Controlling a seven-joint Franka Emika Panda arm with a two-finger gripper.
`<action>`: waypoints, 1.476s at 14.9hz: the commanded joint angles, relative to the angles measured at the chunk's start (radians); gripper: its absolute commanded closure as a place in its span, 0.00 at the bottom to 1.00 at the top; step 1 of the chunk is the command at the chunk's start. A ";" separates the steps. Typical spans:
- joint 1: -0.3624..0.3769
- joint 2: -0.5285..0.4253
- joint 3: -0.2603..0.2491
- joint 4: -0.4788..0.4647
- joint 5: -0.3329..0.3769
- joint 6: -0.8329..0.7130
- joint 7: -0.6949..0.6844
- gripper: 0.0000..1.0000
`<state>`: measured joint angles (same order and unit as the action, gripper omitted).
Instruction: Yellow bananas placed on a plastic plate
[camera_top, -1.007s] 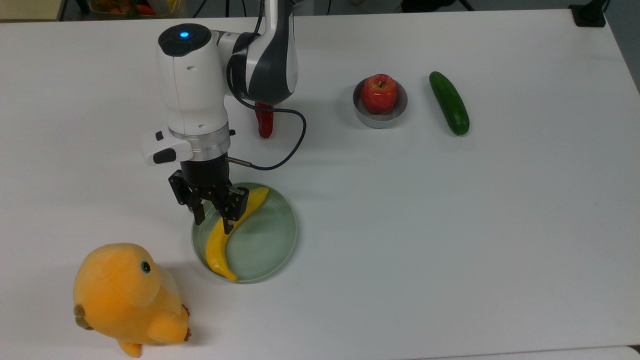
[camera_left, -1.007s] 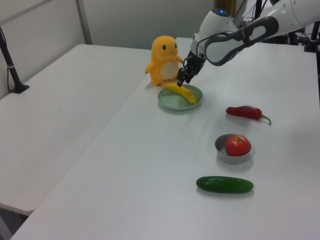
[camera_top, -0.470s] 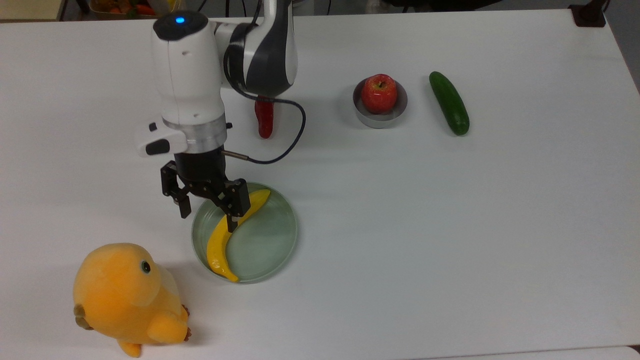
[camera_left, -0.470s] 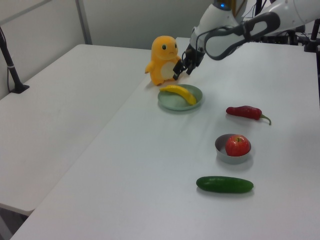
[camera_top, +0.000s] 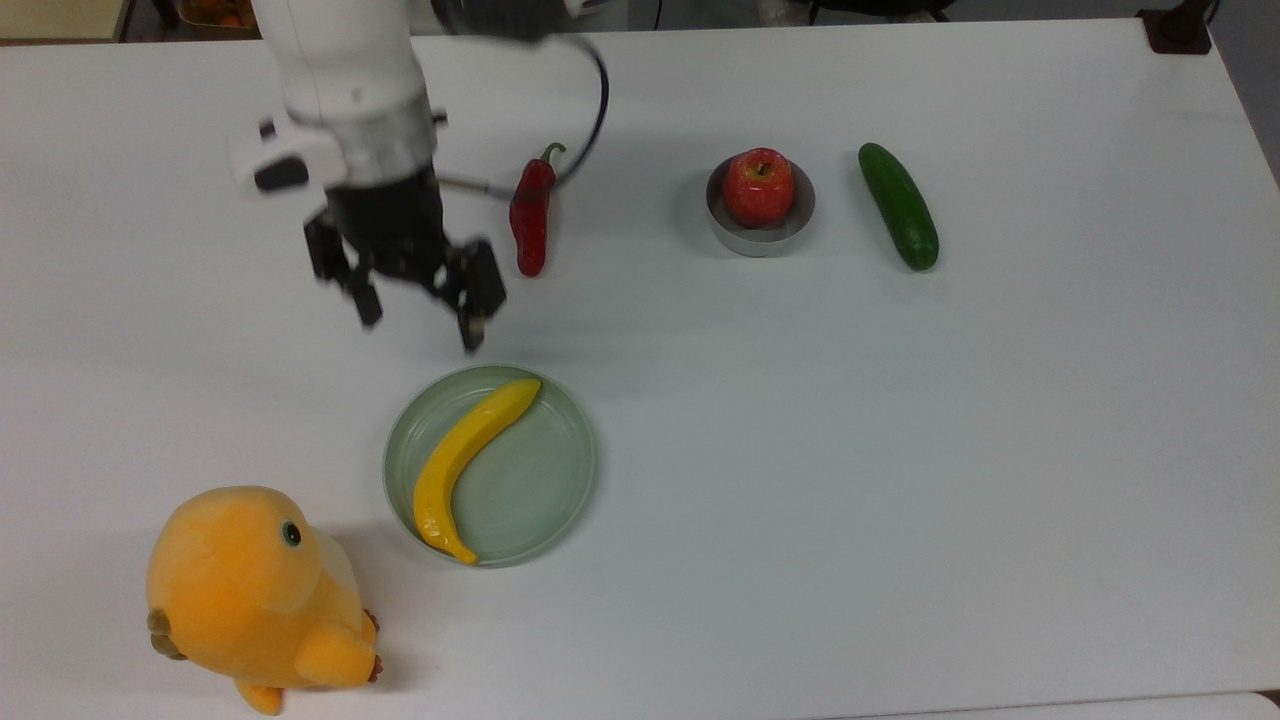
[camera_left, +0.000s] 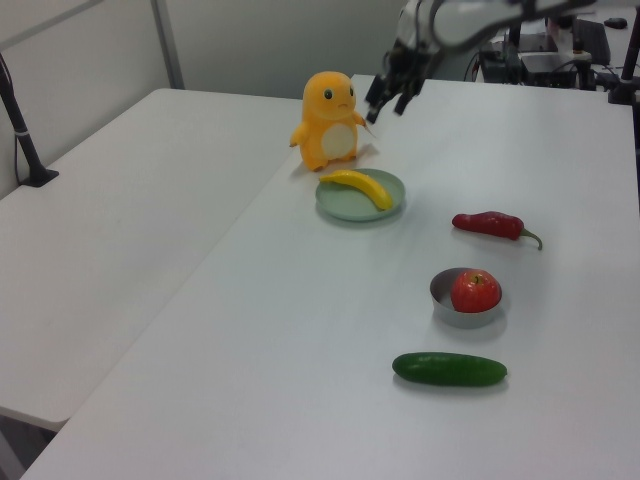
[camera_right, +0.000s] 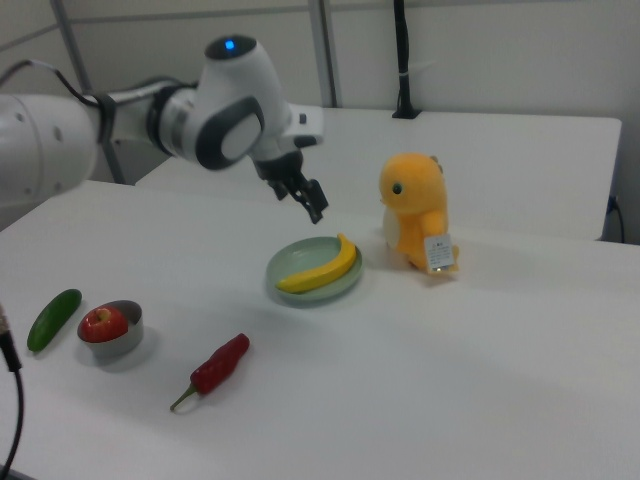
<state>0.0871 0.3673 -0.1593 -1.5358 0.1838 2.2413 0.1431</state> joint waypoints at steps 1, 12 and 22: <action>0.002 -0.181 0.000 -0.066 -0.059 -0.270 0.007 0.00; -0.072 -0.390 0.190 -0.046 -0.113 -0.721 0.012 0.00; -0.033 -0.389 0.241 -0.182 -0.161 -0.451 -0.046 0.00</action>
<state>0.0408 -0.0015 0.0815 -1.6512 0.0485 1.6930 0.1446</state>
